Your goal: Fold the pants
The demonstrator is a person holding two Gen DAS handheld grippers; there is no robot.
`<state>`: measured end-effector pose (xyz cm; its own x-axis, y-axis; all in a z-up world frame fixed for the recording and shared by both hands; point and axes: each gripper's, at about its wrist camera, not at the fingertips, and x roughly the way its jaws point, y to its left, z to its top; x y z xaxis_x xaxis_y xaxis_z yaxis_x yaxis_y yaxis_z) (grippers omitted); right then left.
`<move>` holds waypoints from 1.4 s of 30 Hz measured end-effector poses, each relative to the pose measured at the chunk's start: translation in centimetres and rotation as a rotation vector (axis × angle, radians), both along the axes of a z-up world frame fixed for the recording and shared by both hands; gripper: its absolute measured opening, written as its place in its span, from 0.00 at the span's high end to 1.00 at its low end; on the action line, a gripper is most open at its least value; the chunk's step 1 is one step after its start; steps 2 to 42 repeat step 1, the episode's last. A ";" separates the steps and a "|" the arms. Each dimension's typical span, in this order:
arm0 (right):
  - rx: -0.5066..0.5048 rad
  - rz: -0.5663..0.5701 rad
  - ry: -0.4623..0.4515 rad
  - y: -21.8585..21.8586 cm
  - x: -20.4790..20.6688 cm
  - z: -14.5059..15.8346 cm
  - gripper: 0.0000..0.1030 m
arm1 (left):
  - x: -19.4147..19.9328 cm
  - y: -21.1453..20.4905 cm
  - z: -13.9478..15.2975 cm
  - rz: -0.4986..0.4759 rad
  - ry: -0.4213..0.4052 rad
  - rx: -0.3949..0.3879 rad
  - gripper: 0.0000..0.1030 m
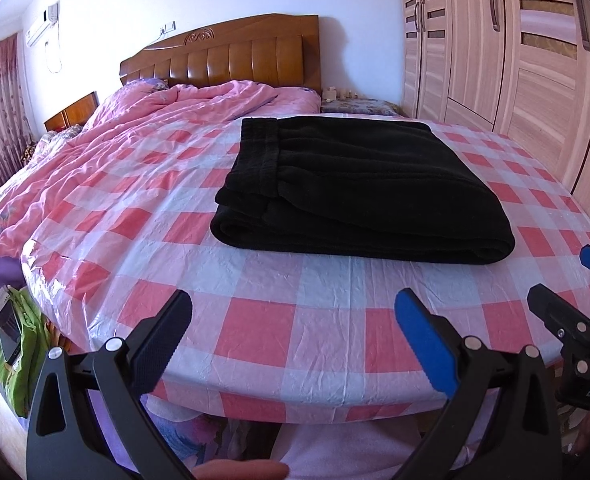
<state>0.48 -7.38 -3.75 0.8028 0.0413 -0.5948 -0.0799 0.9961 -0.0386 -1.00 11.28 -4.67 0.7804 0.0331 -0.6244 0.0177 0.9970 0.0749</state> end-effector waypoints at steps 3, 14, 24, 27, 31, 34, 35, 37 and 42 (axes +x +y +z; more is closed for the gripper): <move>0.000 0.000 0.000 0.0 0.0 0.0 0.04 | 0.0 0.0 0.0 0.001 0.000 -0.001 0.02; 0.000 0.000 0.000 0.0 0.0 0.0 0.04 | 0.0 0.0 0.0 0.001 0.000 -0.001 0.02; 0.000 0.000 0.000 0.0 0.0 0.0 0.04 | 0.0 0.0 0.0 0.001 0.000 -0.001 0.02; 0.000 0.000 0.000 0.0 0.0 0.0 0.04 | 0.0 0.0 0.0 0.001 0.000 -0.001 0.02; 0.000 0.000 0.000 0.0 0.0 0.0 0.04 | 0.0 0.0 0.0 0.001 0.000 -0.001 0.02; 0.000 0.000 0.000 0.0 0.0 0.0 0.04 | 0.0 0.0 0.0 0.001 0.000 -0.001 0.02; 0.000 0.000 0.000 0.0 0.0 0.0 0.04 | 0.0 0.0 0.0 0.001 0.000 -0.001 0.02; 0.000 0.000 0.000 0.0 0.0 0.0 0.04 | 0.0 0.0 0.0 0.001 0.000 -0.001 0.02; 0.000 0.000 0.000 0.0 0.0 0.0 0.04 | 0.0 0.0 0.0 0.001 0.000 -0.001 0.02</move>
